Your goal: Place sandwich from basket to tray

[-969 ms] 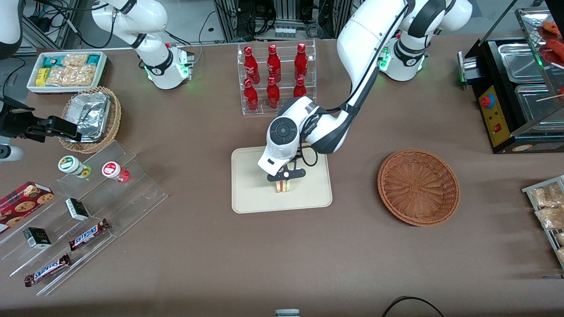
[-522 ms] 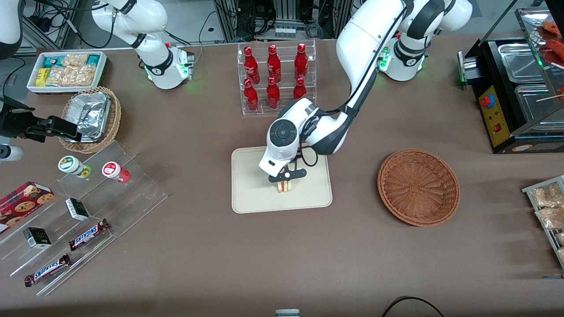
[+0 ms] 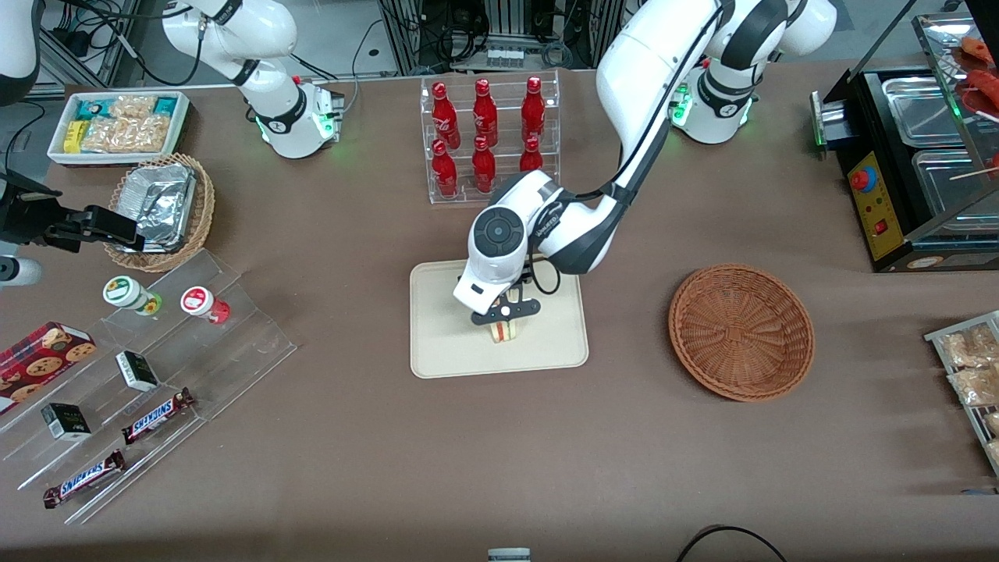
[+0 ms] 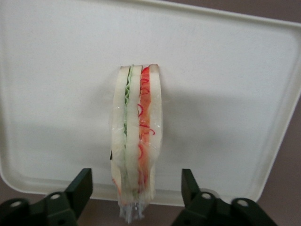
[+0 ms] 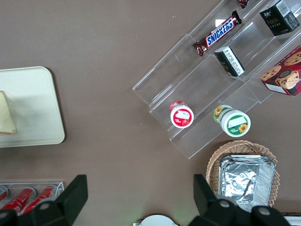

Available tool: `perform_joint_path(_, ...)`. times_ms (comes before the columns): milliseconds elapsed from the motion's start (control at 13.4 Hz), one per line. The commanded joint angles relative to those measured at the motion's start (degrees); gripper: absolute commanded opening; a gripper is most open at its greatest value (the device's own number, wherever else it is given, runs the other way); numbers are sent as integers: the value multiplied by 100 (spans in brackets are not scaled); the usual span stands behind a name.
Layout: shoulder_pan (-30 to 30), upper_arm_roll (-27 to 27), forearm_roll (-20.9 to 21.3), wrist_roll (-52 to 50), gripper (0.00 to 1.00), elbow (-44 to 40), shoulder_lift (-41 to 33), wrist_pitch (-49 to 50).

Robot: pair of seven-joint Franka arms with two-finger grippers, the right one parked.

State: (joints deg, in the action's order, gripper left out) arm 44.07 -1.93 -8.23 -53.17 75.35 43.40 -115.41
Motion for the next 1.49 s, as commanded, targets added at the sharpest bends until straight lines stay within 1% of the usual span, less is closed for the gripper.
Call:
perform_joint_path(0, -160, 44, -74, 42, 100, -152, -305, 439)
perform_joint_path(224, -197, 79, 66, 717, 100, -126, -586, 624)
perform_joint_path(298, -240, 96, 250, 1051, 100, -99, -700, 790)
perform_joint_path(373, -389, 123, 347, 1237, 100, -99, -805, 966)
perform_joint_path(522, -548, 166, 427, 1317, 100, -21, -1051, 1414)
perform_joint_path(596, -696, 254, 436, 1387, 100, 67, -1200, 1468)
perform_joint_path(671, -863, 255, 436, 1518, 100, 181, -1341, 1555)
perform_joint_path(820, -996, 281, 462, 2080, 100, 488, -1605, 1539)
perform_joint_path(1118, -1733, 290, 471, 3222, 100, 1121, -2167, 1513)
perform_joint_path(1267, -2006, 290, 471, 3750, 100, 1402, -2440, 1512)
perform_joint_path(1416, -2296, 290, 489, 3919, 100, 1762, -2782, 1486)
